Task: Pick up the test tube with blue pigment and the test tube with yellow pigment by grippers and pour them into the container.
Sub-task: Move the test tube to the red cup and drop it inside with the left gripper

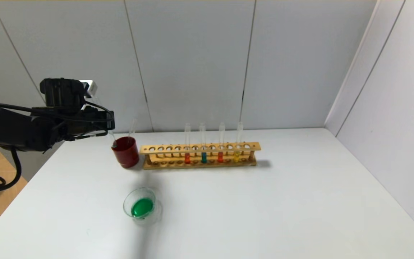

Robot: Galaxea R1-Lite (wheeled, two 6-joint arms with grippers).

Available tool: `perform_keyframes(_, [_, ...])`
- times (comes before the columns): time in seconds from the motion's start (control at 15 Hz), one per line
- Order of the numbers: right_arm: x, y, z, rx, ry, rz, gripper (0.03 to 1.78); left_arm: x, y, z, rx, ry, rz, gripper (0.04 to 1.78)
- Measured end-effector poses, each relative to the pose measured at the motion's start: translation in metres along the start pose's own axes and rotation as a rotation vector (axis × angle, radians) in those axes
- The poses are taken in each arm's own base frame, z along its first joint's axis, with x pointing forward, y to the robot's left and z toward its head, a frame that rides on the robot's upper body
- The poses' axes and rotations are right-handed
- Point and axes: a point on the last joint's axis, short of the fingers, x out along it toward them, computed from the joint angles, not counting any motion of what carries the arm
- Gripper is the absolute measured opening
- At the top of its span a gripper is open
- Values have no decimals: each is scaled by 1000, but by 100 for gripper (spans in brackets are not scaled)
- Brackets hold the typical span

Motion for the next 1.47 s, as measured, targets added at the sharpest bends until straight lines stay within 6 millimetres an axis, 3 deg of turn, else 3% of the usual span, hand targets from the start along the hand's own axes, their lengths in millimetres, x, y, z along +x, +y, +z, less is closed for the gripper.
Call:
perform_keyframes(0.33, [0,0,0,0,0,0,175,27,8,-13,-5,13,-18,34])
perform_keyframes(1.13, [0,0,0,0,0,0,175,65,8,-34,31,-70,-48,34])
perform_keyframes(1.47, [0,0,0,0,0,0,175,68,8,-50,92,-39,-53,38])
